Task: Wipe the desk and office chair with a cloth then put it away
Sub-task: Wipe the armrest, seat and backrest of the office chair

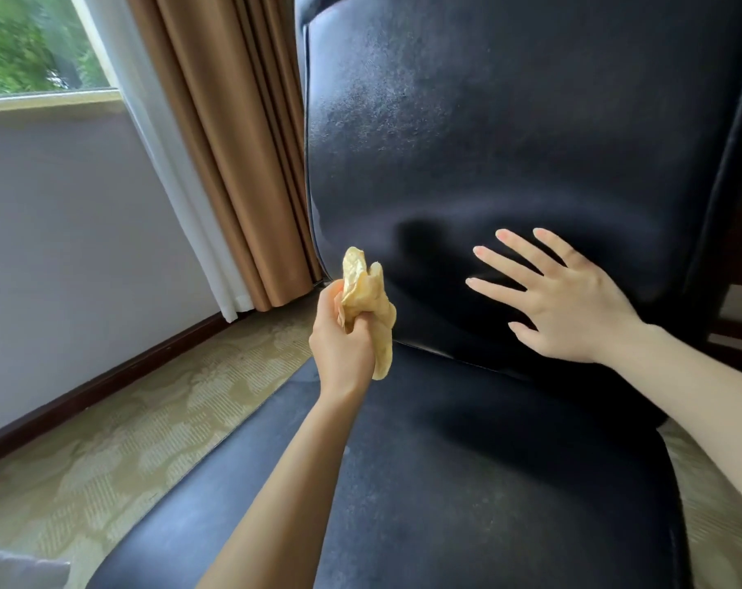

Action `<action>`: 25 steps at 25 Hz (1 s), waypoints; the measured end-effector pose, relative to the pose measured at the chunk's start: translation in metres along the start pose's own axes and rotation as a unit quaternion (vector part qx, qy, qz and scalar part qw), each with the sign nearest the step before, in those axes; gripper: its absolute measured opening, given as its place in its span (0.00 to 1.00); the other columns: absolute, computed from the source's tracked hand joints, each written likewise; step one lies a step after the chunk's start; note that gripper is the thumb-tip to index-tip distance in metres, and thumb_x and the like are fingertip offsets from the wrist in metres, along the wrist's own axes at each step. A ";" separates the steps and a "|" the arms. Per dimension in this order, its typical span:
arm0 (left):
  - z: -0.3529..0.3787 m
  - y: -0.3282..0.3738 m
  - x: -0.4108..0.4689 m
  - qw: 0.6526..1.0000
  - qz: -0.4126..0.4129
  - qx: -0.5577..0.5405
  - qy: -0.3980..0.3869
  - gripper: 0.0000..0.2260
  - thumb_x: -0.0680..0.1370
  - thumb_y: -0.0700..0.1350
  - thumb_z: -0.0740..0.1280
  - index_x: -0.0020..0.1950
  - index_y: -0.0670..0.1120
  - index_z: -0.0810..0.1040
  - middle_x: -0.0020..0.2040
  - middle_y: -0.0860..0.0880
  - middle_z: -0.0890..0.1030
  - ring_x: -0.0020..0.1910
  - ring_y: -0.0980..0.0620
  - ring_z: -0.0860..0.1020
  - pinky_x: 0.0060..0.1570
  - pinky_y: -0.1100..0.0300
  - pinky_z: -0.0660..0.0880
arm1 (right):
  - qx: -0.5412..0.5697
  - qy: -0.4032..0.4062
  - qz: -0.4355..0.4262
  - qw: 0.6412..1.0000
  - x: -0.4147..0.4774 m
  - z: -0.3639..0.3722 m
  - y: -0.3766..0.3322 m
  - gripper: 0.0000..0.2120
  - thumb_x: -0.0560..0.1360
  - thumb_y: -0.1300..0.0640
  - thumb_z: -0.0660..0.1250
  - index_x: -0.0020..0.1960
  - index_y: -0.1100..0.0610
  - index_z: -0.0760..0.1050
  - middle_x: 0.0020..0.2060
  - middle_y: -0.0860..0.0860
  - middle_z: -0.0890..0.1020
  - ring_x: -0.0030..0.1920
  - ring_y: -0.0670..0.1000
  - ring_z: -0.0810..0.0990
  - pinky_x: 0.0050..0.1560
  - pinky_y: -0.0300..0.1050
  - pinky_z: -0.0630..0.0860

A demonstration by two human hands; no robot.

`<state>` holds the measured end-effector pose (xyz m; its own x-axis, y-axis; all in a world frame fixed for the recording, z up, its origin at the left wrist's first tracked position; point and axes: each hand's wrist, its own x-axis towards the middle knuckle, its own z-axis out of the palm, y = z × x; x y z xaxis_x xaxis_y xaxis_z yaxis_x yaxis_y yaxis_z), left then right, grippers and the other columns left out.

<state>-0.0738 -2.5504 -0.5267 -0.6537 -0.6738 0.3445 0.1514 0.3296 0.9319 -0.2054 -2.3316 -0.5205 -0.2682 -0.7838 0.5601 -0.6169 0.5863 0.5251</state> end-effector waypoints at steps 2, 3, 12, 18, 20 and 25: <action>-0.011 0.001 0.001 1.000 -0.006 0.005 0.015 0.17 0.75 0.36 0.62 0.55 0.56 0.74 0.44 0.61 0.78 0.43 0.72 0.75 0.46 0.69 0.70 | 0.021 -0.026 -0.001 0.999 0.007 0.002 0.000 0.35 0.63 0.50 0.75 0.70 0.48 0.71 0.74 0.52 0.63 0.75 0.57 0.57 0.73 0.58 0.51; -0.019 0.002 0.003 1.000 -0.005 0.007 0.024 0.17 0.75 0.36 0.62 0.55 0.57 0.74 0.43 0.61 0.78 0.43 0.72 0.75 0.46 0.69 0.70 | 0.031 -0.043 0.000 0.999 0.012 0.003 -0.001 0.35 0.64 0.48 0.74 0.70 0.47 0.70 0.75 0.51 0.62 0.76 0.56 0.56 0.74 0.57 0.50; -0.078 0.003 0.023 0.993 0.005 0.021 0.117 0.12 0.76 0.39 0.64 0.53 0.56 0.72 0.42 0.59 0.77 0.42 0.64 0.76 0.43 0.68 0.71 | 0.200 -0.050 0.127 0.970 0.072 -0.013 -0.051 0.22 0.75 0.50 0.66 0.68 0.47 0.72 0.72 0.47 0.66 0.77 0.52 0.51 0.74 0.54 0.38; -0.105 0.011 0.054 0.976 0.033 0.070 0.204 0.13 0.76 0.36 0.62 0.59 0.46 0.69 0.46 0.49 0.78 0.42 0.52 0.76 0.37 0.72 0.66 | 0.288 -0.017 -0.001 0.957 0.157 -0.046 -0.115 0.30 0.76 0.51 0.63 0.76 0.44 0.57 0.77 0.48 0.53 0.77 0.49 0.44 0.74 0.50 0.39; -0.116 0.018 0.068 0.967 0.050 0.103 0.228 0.16 0.75 0.31 0.59 0.62 0.43 0.66 0.54 0.44 0.77 0.48 0.46 0.76 0.42 0.69 0.65 | 0.271 -0.021 -0.020 0.962 0.187 -0.049 -0.129 0.34 0.76 0.50 0.62 0.77 0.42 0.49 0.78 0.48 0.46 0.76 0.50 0.38 0.74 0.53 0.37; -0.139 0.039 0.107 0.943 0.117 0.151 0.273 0.18 0.72 0.27 0.56 0.61 0.39 0.65 0.61 0.39 0.74 0.56 0.42 0.74 0.55 0.52 0.73 | 0.173 -0.034 -0.006 0.984 0.228 -0.030 -0.129 0.34 0.78 0.44 0.57 0.77 0.41 0.41 0.77 0.47 0.39 0.75 0.53 0.32 0.70 0.61 0.31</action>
<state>-0.0345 -2.7019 -0.4382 -0.1373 -0.7714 0.6213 -0.0275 0.6300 0.7761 -0.1648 -2.5799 -0.4407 -0.3016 -0.8086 0.5052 -0.8323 0.4818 0.2742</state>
